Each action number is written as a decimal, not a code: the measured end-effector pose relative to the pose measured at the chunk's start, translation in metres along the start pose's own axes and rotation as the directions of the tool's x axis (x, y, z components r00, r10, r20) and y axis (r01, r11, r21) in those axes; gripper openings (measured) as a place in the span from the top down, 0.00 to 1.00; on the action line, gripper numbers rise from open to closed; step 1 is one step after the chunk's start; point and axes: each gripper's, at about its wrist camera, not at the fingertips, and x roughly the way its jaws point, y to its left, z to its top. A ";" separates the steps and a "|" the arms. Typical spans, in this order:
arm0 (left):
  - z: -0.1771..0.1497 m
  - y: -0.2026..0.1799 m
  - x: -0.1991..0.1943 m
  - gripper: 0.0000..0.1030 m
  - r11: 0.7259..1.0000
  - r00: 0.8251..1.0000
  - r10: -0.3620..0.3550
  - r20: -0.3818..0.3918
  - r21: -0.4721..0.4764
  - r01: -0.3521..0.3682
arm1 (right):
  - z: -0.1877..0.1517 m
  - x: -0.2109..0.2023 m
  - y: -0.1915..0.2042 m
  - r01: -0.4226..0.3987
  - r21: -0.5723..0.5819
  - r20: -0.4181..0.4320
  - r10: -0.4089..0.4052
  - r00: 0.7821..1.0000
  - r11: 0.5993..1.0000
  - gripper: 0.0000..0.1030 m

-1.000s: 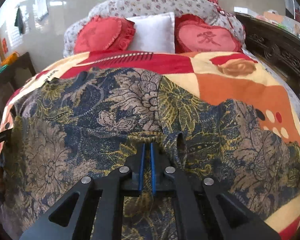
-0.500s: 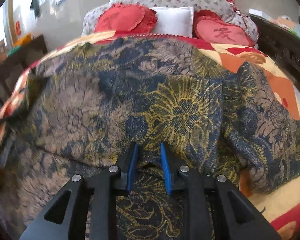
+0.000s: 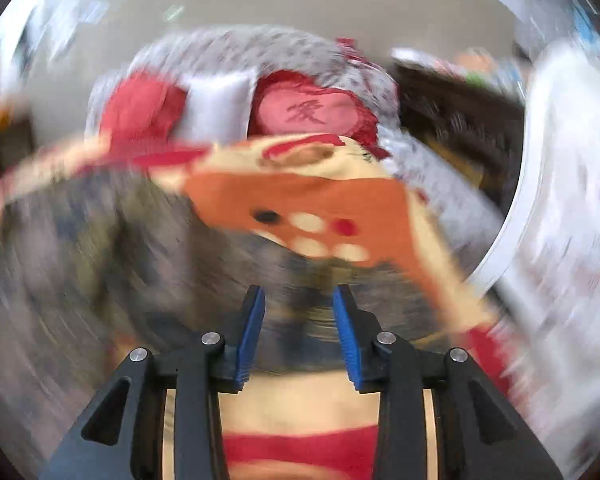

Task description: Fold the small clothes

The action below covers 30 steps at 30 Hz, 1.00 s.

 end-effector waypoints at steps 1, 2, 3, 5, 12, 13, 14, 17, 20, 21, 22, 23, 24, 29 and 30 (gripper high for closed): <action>0.000 0.000 0.000 0.18 1.000 1.000 -0.002 0.001 -0.002 0.002 | -0.004 0.005 0.000 -0.014 -0.091 -0.036 0.011 0.999 0.996 0.56; 0.001 0.000 0.001 0.18 1.000 1.000 -0.003 0.000 -0.004 0.003 | -0.009 0.012 0.000 -0.036 -0.166 -0.088 0.021 0.996 0.985 0.55; 0.001 0.000 0.001 0.18 1.000 1.000 -0.004 0.001 -0.005 0.004 | -0.012 0.019 -0.003 -0.054 -0.206 -0.131 0.027 0.991 0.977 0.55; 0.001 0.000 0.001 0.18 1.000 1.000 -0.006 0.002 -0.009 0.006 | -0.016 0.033 -0.010 -0.076 -0.238 -0.204 0.026 0.979 0.968 0.55; 0.001 0.002 0.001 0.17 1.000 1.000 -0.010 0.002 -0.012 0.010 | -0.037 0.055 -0.018 -0.099 -0.286 -0.406 -0.027 0.914 0.953 0.78; 0.000 0.004 0.001 0.17 1.000 1.000 -0.012 0.003 -0.014 0.012 | -0.037 0.053 -0.021 -0.098 -0.258 -0.416 -0.019 0.909 0.961 0.90; -0.001 0.004 0.000 0.17 1.000 1.000 -0.014 0.003 -0.015 0.014 | -0.030 0.044 -0.030 -0.091 -0.184 -0.393 0.012 0.920 0.979 0.90; -0.003 0.005 -0.001 0.17 1.000 1.000 -0.021 0.006 -0.021 0.021 | -0.007 0.016 -0.064 -0.059 0.041 -0.259 0.068 0.963 0.997 0.90; -0.003 0.008 -0.002 0.17 0.999 0.999 -0.032 0.010 -0.030 0.033 | 0.016 -0.016 -0.080 -0.087 0.180 -0.126 0.111 0.986 0.980 0.90; -0.003 0.009 -0.002 0.17 0.999 0.999 -0.037 0.012 -0.034 0.038 | 0.022 -0.022 -0.078 -0.106 0.180 -0.101 0.126 0.987 0.978 0.90; -0.004 0.010 -0.002 0.17 0.998 0.999 -0.042 0.013 -0.038 0.042 | 0.027 -0.020 -0.072 -0.117 0.150 -0.105 0.134 0.985 0.982 0.90; -0.004 0.011 -0.002 0.17 0.998 0.999 -0.046 0.015 -0.041 0.046 | 0.028 -0.015 -0.057 -0.131 0.086 -0.144 0.143 0.979 0.988 0.89; -0.004 0.012 -0.003 0.17 0.998 0.999 -0.050 0.016 -0.045 0.051 | 0.025 -0.008 -0.047 -0.132 0.035 -0.184 0.137 0.973 0.991 0.81; -0.004 0.012 -0.003 0.17 0.998 0.999 -0.050 0.014 -0.045 0.051 | -0.003 0.041 -0.006 -0.131 -0.189 -0.332 0.062 0.941 0.973 0.58; -0.005 0.012 -0.003 0.17 0.998 0.999 -0.048 0.013 -0.044 0.048 | -0.013 0.055 -0.001 -0.125 -0.219 -0.372 0.035 0.927 0.968 0.58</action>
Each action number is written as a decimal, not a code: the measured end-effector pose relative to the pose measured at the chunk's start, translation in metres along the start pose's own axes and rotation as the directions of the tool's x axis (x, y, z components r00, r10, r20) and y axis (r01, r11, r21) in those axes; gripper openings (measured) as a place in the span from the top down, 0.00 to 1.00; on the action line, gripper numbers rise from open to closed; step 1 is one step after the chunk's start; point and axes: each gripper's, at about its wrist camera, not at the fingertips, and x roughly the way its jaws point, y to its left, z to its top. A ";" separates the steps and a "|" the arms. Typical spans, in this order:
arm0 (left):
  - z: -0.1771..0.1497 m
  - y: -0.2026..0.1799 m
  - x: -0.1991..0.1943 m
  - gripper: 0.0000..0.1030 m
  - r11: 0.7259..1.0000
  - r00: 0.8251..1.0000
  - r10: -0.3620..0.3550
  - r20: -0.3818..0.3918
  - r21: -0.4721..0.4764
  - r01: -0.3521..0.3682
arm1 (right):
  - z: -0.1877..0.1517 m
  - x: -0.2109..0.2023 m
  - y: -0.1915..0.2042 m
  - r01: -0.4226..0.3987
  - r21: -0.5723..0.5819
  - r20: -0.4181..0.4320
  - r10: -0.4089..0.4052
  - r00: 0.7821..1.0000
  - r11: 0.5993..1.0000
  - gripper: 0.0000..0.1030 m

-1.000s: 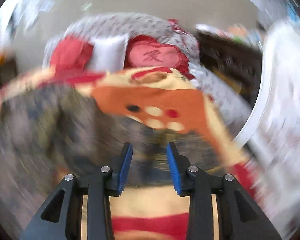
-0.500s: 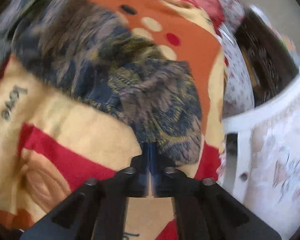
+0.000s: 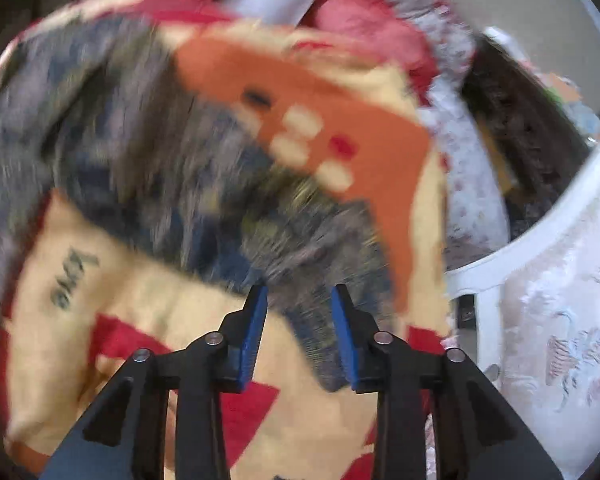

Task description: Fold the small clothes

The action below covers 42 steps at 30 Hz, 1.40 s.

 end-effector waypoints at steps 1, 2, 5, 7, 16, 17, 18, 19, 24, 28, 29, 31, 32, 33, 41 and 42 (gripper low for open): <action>0.000 0.000 0.000 0.17 1.000 1.000 0.001 -0.001 0.000 -0.001 | -0.003 0.013 0.002 0.043 -0.023 -0.040 -0.044 0.998 0.999 0.58; 0.000 0.000 0.000 0.17 1.000 1.000 0.001 -0.001 0.000 -0.001 | -0.009 0.028 0.004 0.118 -0.059 -0.096 -0.123 0.988 0.991 0.58; 0.000 0.000 0.000 0.17 1.000 1.000 0.001 -0.001 -0.001 -0.001 | -0.018 0.030 0.002 0.146 -0.049 -0.092 -0.150 0.984 0.988 0.62; 0.000 0.000 0.000 0.17 1.000 1.000 0.000 -0.001 -0.001 0.000 | -0.016 0.016 -0.014 0.110 0.067 -0.089 -0.103 0.991 0.992 0.83; 0.000 0.004 -0.002 0.16 0.999 0.999 -0.031 0.007 -0.021 0.031 | 0.031 -0.132 -0.080 -0.329 0.438 0.389 0.154 0.908 0.836 0.84; 0.000 0.004 -0.002 0.16 0.999 0.999 -0.036 0.009 -0.026 0.036 | 0.042 -0.140 -0.074 -0.372 0.425 0.420 0.184 0.889 0.825 0.84; 0.000 0.005 -0.003 0.16 0.999 0.999 -0.043 0.011 -0.032 0.043 | 0.060 -0.154 -0.057 -0.441 0.394 0.470 0.235 0.851 0.806 0.84; 0.000 0.006 -0.003 0.16 0.998 0.999 -0.049 0.013 -0.037 0.049 | 0.080 -0.166 -0.036 -0.507 0.351 0.517 0.288 0.806 0.787 0.84; 0.000 0.010 -0.009 0.16 0.996 0.998 -0.056 0.034 -0.062 0.058 | 0.158 -0.204 0.073 -0.751 0.140 0.627 0.529 0.572 0.645 0.84; 0.011 0.020 -0.024 0.16 0.987 0.992 -0.103 0.073 -0.113 0.111 | 0.204 -0.203 0.174 -0.840 0.037 0.622 0.646 0.443 0.541 0.84; 0.013 0.024 -0.028 0.16 0.983 0.990 -0.115 0.082 -0.131 0.125 | 0.212 -0.193 0.199 -0.846 0.045 0.619 0.650 0.441 0.531 0.84; 0.020 0.030 -0.035 0.16 0.970 0.983 -0.157 0.097 -0.174 0.172 | 0.225 -0.165 0.245 -0.821 0.077 0.594 0.635 0.494 0.566 0.84; 0.023 0.030 -0.038 0.16 0.965 0.979 -0.177 0.100 -0.180 0.193 | 0.227 -0.152 0.259 -0.809 0.096 0.584 0.626 0.517 0.579 0.84; 0.025 0.029 -0.039 0.16 0.962 0.977 -0.190 0.100 -0.177 0.206 | 0.231 -0.129 0.280 -0.777 0.126 0.560 0.602 0.569 0.617 0.82; 0.031 -0.003 -0.012 0.16 0.939 0.944 -0.330 0.006 -0.096 0.329 | 0.189 -0.052 0.337 -0.741 0.070 0.350 0.679 0.645 0.668 0.75; 0.031 -0.007 -0.004 0.16 0.933 0.936 -0.351 -0.016 -0.092 0.348 | 0.173 -0.056 0.337 -0.736 0.050 0.356 0.677 0.644 0.675 0.69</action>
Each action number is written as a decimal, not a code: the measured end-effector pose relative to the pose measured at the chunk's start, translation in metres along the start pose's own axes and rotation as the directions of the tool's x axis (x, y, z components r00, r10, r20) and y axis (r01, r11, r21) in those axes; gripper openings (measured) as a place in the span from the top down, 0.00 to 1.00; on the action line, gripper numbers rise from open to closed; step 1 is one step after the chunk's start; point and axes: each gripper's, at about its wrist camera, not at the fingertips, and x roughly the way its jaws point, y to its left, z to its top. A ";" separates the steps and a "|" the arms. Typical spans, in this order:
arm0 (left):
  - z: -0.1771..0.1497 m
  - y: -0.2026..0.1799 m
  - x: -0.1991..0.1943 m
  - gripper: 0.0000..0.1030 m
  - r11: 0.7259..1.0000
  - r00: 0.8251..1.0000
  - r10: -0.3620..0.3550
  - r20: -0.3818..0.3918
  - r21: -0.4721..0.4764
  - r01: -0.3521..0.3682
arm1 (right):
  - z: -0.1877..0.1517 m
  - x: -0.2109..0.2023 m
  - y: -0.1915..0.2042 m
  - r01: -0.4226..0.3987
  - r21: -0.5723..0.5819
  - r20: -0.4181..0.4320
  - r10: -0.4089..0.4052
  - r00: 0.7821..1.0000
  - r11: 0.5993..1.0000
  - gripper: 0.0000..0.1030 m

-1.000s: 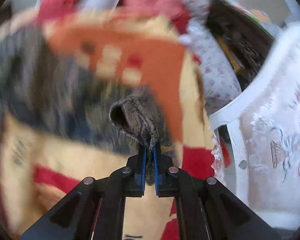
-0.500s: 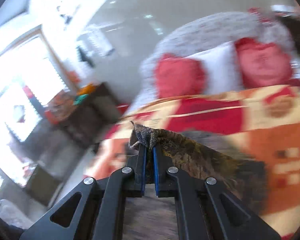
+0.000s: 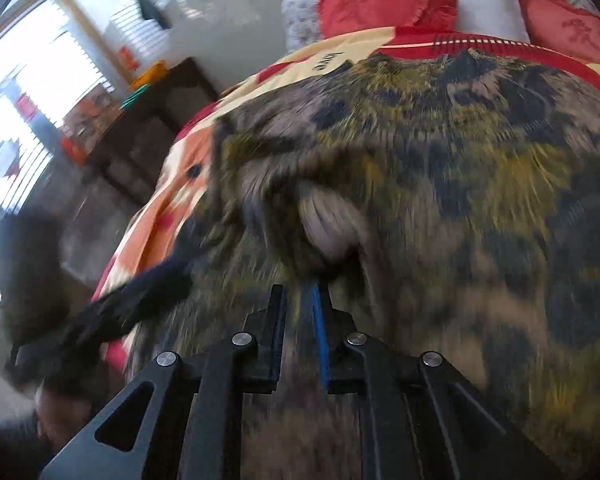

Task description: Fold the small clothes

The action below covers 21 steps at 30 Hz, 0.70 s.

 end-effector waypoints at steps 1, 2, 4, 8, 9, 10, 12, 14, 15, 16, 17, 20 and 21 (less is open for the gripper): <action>0.001 -0.001 0.008 0.16 1.000 1.000 -0.009 -0.017 0.006 0.009 | -0.014 -0.007 0.000 0.011 -0.011 0.006 -0.011 1.000 1.000 0.63; 0.003 -0.002 0.018 0.16 1.000 0.999 -0.017 -0.028 0.015 0.018 | -0.023 -0.011 0.000 0.026 -0.016 0.006 -0.026 1.000 1.000 0.63; 0.008 -0.003 0.027 0.16 1.000 0.999 -0.026 -0.031 0.012 0.026 | -0.049 -0.017 -0.009 0.064 -0.032 -0.007 -0.064 0.998 0.997 0.63; 0.024 -0.001 0.035 0.16 0.992 0.993 -0.116 -0.007 -0.044 0.116 | -0.066 -0.027 -0.014 0.053 -0.005 0.061 -0.053 0.997 0.999 0.63; 0.028 -0.001 0.036 0.16 0.987 0.989 -0.147 0.004 -0.064 0.147 | -0.066 -0.023 -0.012 0.067 -0.004 0.061 -0.067 0.996 0.998 0.63; 0.030 -0.001 0.037 0.16 0.984 0.987 -0.161 0.009 -0.075 0.161 | -0.066 -0.019 -0.010 0.073 -0.009 0.052 -0.073 0.996 0.997 0.63; 0.034 0.001 0.043 0.21 0.976 0.982 -0.187 0.013 -0.112 0.187 | -0.063 -0.016 -0.013 0.079 -0.021 0.051 -0.077 0.996 0.997 0.63; 0.036 0.004 0.047 0.35 0.972 0.982 -0.188 0.015 -0.142 0.189 | -0.061 -0.010 -0.013 0.066 -0.015 0.047 -0.066 0.997 0.998 0.63; 0.036 0.007 0.049 0.48 0.965 0.981 -0.193 0.022 -0.177 0.194 | -0.059 -0.008 -0.016 0.047 -0.001 0.048 -0.047 0.998 0.999 0.63; 0.036 0.010 0.050 0.56 0.957 0.979 -0.201 0.027 -0.208 0.202 | -0.058 -0.007 -0.019 0.020 0.021 0.051 -0.021 0.999 1.000 0.63; 0.034 0.013 0.051 0.77 0.949 0.979 -0.202 0.029 -0.241 0.203 | -0.055 -0.011 -0.025 -0.003 0.041 0.053 0.001 0.999 0.999 0.63; 0.034 0.020 0.044 0.90 0.938 0.986 -0.159 0.039 -0.307 0.163 | -0.056 -0.009 -0.031 -0.034 0.069 0.056 0.030 0.998 0.997 0.63; 0.037 0.019 0.038 0.90 0.938 0.988 -0.148 0.045 -0.310 0.155 | -0.056 -0.008 -0.030 -0.032 0.067 0.056 0.029 0.998 0.997 0.63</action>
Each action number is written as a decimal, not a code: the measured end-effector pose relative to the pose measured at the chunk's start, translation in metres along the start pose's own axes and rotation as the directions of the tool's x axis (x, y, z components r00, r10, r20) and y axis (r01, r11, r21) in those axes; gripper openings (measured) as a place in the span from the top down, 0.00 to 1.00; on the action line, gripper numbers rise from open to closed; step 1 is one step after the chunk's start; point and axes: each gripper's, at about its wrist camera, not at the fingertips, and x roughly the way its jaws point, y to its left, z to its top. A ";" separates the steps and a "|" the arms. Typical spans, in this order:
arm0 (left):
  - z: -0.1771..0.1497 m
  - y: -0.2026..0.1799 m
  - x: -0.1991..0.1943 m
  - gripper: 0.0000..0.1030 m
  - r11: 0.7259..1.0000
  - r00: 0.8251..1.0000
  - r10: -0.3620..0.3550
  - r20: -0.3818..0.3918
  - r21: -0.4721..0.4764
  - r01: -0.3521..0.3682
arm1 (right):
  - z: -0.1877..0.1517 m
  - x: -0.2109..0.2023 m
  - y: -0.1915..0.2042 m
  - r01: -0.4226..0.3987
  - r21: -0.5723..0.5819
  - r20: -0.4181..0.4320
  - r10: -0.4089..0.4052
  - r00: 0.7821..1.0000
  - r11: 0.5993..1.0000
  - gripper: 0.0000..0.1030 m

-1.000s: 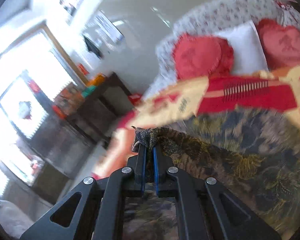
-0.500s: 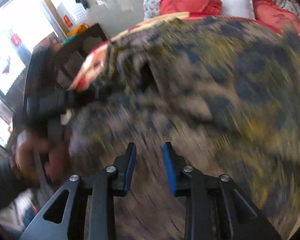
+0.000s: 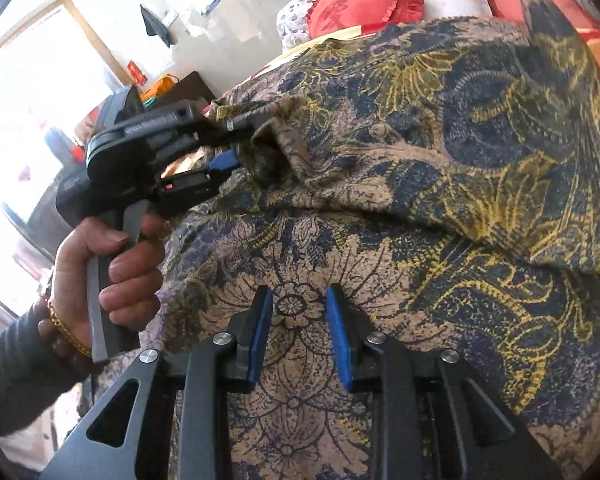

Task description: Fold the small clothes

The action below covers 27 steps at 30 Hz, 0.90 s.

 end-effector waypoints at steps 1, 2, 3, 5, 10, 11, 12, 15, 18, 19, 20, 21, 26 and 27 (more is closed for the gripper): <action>0.003 -0.004 -0.007 0.90 1.000 1.000 0.004 0.005 0.009 -0.004 | 0.000 0.002 0.002 0.004 -0.004 0.000 -0.004 1.000 1.000 0.63; 0.007 -0.009 -0.017 0.90 0.999 1.000 0.014 0.010 0.030 -0.014 | 0.000 0.004 0.005 0.007 -0.006 0.000 -0.007 1.000 1.000 0.63; 0.012 -0.015 -0.029 0.90 0.998 1.000 0.023 0.015 0.061 -0.024 | -0.001 0.005 0.006 0.009 -0.008 0.000 -0.009 1.000 1.000 0.63; 0.023 -0.019 -0.050 0.90 0.993 0.999 0.051 0.007 0.106 -0.052 | 0.002 0.007 0.001 0.011 -0.008 0.000 -0.011 1.000 1.000 0.63; 0.046 -0.014 -0.076 0.90 0.943 0.972 0.231 -0.038 0.255 -0.214 | -0.001 -0.004 0.000 0.007 -0.004 0.000 -0.007 1.000 1.000 0.63; 0.050 -0.012 -0.080 0.90 0.926 0.962 0.270 -0.031 0.284 -0.250 | -0.002 -0.006 -0.001 0.004 -0.002 0.000 -0.004 1.000 1.000 0.63; 0.054 -0.010 -0.081 0.90 0.907 0.951 0.307 -0.040 0.315 -0.279 | -0.003 -0.009 -0.002 0.003 -0.001 0.000 -0.003 1.000 1.000 0.63; 0.048 -0.001 -0.066 0.90 0.858 0.915 0.387 -0.113 0.408 -0.312 | -0.003 -0.011 -0.002 0.004 -0.002 -0.001 -0.004 1.000 1.000 0.63; 0.032 0.007 -0.041 0.77 0.755 0.843 0.522 -0.130 0.531 -0.386 | -0.003 -0.010 -0.003 0.003 -0.001 -0.001 -0.003 1.000 1.000 0.63; 0.027 0.007 -0.040 0.73 0.721 0.828 0.550 -0.104 0.559 -0.409 | -0.003 -0.011 -0.003 0.004 0.000 -0.002 -0.004 1.000 1.000 0.63; 0.023 0.005 -0.043 0.64 0.697 0.823 0.564 -0.071 0.576 -0.428 | -0.003 -0.011 -0.003 0.006 0.003 -0.005 -0.006 1.000 1.000 0.63; 0.021 0.002 -0.051 0.56 0.676 0.820 0.573 -0.019 0.577 -0.459 | -0.003 -0.014 -0.002 0.015 0.009 -0.007 -0.015 1.000 1.000 0.63; 0.021 -0.007 -0.088 0.44 0.712 0.852 0.510 0.120 0.497 -0.496 | 0.017 -0.069 0.009 0.168 -0.023 0.167 -0.162 0.973 0.986 0.63; 0.023 -0.007 -0.096 0.44 0.736 0.862 0.486 0.146 0.463 -0.493 | 0.030 -0.075 0.007 0.204 -0.015 0.194 -0.197 0.961 0.979 0.63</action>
